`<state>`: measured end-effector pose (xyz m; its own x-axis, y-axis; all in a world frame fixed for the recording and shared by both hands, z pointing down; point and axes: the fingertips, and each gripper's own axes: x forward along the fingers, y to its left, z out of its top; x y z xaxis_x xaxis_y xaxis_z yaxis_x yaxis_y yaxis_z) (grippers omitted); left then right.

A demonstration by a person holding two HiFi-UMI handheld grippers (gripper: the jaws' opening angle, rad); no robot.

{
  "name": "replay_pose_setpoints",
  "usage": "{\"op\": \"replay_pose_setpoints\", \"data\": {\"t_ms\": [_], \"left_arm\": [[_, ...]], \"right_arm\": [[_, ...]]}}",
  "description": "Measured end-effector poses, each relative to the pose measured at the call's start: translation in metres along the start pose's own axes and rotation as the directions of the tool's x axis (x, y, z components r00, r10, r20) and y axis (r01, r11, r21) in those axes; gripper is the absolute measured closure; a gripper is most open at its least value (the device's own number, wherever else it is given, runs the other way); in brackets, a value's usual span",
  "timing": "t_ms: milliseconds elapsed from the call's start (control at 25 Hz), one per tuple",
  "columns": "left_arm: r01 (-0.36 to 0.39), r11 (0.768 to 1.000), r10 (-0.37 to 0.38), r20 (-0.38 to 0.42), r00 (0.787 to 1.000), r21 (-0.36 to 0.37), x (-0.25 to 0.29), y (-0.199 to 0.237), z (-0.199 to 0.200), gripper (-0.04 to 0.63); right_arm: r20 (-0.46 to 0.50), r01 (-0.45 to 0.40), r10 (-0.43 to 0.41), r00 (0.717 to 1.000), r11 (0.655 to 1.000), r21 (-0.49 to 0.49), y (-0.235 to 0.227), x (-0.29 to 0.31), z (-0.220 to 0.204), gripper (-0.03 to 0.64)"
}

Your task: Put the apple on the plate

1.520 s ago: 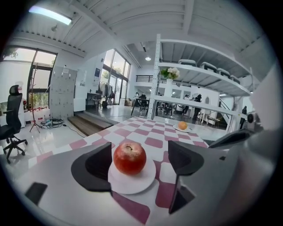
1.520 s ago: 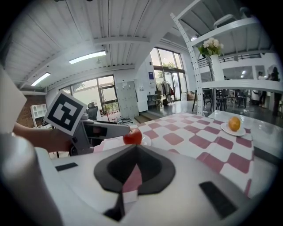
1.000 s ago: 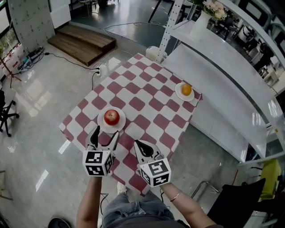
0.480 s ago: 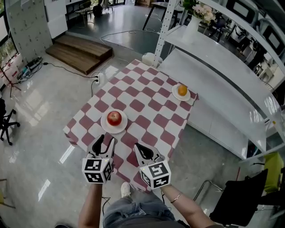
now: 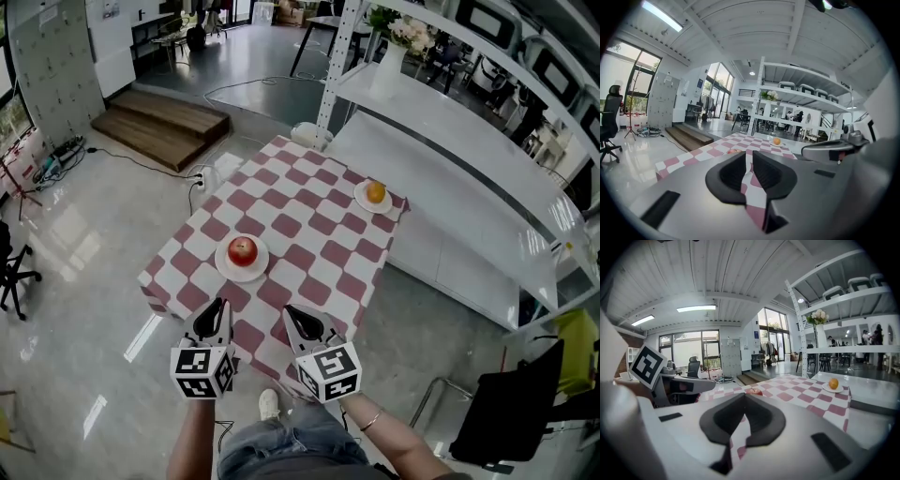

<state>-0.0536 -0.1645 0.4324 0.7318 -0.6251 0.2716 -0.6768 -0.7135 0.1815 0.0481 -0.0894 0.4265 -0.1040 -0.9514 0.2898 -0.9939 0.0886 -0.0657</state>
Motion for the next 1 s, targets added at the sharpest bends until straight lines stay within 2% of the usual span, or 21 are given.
{"op": "replay_pose_setpoints", "data": {"t_ms": [200, 680, 1000], "left_arm": [[0.005, 1.0, -0.005, 0.011, 1.0, 0.001, -0.018, -0.001, 0.001, 0.561], [0.044, 0.999, -0.044, -0.005, 0.999, -0.015, -0.05, -0.008, -0.009, 0.565], [0.048, 0.999, -0.049, -0.011, 0.999, -0.022, -0.061, -0.019, -0.012, 0.565]], "right_arm": [[0.019, 0.011, -0.011, 1.0, 1.0, -0.004, 0.01, -0.013, 0.002, 0.606], [0.041, 0.055, -0.055, 0.998, 0.998, 0.005, 0.028, -0.04, -0.003, 0.607], [0.057, 0.056, -0.056, 0.997, 0.998, 0.003, 0.03, -0.06, 0.0, 0.609]]}}
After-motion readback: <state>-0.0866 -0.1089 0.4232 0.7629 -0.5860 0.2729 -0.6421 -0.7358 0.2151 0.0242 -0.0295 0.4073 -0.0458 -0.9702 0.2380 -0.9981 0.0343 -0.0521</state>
